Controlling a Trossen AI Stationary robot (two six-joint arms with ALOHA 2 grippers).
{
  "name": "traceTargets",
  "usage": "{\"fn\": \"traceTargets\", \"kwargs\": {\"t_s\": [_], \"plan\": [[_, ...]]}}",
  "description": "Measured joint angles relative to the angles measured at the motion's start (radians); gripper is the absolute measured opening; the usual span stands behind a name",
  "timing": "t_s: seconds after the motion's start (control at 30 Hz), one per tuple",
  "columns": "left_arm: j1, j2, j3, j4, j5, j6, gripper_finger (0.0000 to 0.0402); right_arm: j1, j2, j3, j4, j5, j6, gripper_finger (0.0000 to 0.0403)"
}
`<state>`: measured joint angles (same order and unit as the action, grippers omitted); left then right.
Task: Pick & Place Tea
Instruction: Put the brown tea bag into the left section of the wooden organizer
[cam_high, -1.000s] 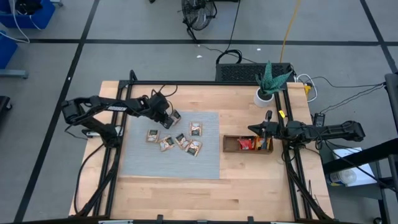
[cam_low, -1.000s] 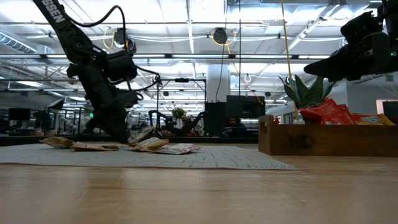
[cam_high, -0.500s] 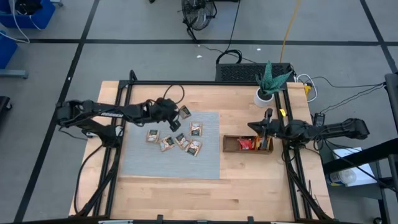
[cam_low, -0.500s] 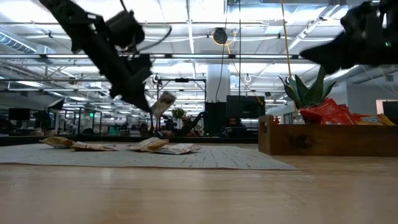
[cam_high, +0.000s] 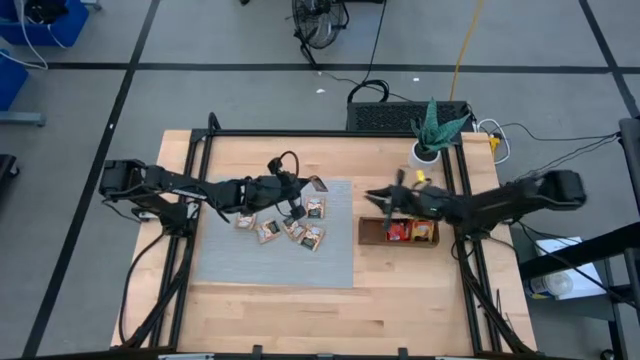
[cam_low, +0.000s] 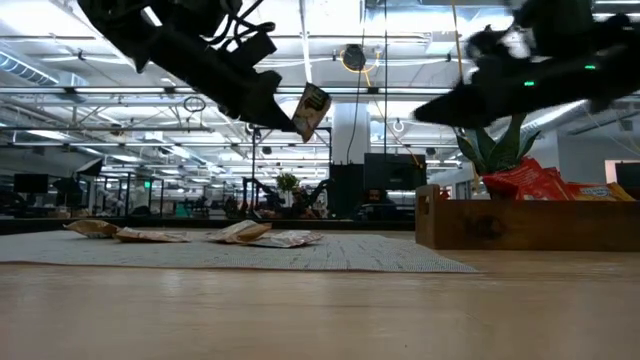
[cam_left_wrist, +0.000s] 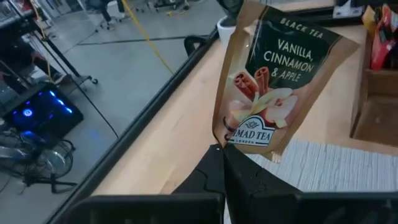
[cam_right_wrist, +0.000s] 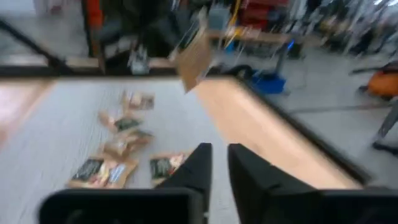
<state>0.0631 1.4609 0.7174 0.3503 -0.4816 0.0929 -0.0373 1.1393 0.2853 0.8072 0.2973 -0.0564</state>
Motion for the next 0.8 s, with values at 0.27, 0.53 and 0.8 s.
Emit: {"fn": "traceTargets", "kwargs": {"t_s": [0.27,0.53,0.8], "plan": [[-0.011,0.005,-0.001,-0.01,-0.012,0.043,0.0,-0.071,0.376,0.338,0.001,-0.184,0.026,0.0156],[-0.039,0.005,-0.001,-0.025,-0.019,0.097,0.0,-0.099,0.506,0.509,-0.023,-0.26,0.03,0.0191],[-0.042,0.005,-0.001,-0.039,-0.026,0.108,0.0,-0.099,0.517,0.525,-0.024,-0.299,0.055,0.0172]]}}
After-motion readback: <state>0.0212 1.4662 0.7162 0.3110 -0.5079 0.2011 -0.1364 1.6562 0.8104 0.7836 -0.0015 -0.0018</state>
